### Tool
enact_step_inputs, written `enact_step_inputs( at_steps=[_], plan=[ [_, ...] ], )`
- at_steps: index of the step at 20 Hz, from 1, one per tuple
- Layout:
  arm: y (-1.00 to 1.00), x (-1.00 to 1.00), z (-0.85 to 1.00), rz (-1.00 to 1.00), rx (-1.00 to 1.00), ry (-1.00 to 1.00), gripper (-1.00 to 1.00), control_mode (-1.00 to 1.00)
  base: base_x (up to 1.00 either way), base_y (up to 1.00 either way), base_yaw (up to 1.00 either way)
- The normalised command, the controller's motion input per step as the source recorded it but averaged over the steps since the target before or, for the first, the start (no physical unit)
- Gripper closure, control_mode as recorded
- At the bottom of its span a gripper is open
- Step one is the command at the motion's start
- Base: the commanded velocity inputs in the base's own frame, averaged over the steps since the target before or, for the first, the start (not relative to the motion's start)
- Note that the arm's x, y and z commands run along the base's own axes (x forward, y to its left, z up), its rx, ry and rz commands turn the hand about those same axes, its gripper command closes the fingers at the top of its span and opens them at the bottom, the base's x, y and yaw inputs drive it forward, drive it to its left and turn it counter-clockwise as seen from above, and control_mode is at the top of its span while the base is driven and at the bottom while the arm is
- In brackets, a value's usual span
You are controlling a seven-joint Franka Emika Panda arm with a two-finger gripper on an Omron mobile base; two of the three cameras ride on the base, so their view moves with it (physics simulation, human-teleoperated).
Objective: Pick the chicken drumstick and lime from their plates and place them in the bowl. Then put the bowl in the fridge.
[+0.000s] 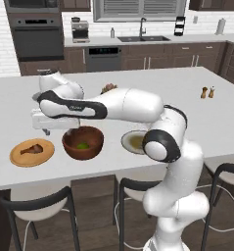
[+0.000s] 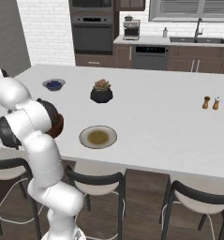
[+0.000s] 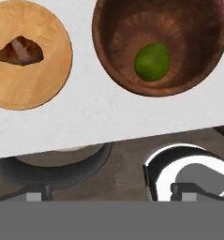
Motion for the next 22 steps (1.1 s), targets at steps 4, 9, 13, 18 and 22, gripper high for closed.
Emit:
enact_step_inputs(
  at_steps=[4, 9, 13, 18, 22],
  plan=[
    [0.39, 0.14, -0.46, 0.68, 0.0, 0.12, -1.0, -1.0, 0.0, 0.0, 0.0],
    [0.46, 0.14, -0.4, 0.66, 0.0, 0.01, -1.0, -1.0, 0.0, 0.0, 0.0],
    [0.27, 0.29, -0.24, 0.5, 0.0, -0.09, -1.0, -1.0, 0.0, 0.0, 0.0],
    [0.02, 0.6, -0.32, 0.42, 0.02, -0.1, -1.0, -1.0, 0.0, 0.0, 0.0],
    [0.0, 0.76, -0.31, 0.5, 0.05, 0.0, -1.0, -1.0, 0.0, 0.0, 0.0]
  ],
)
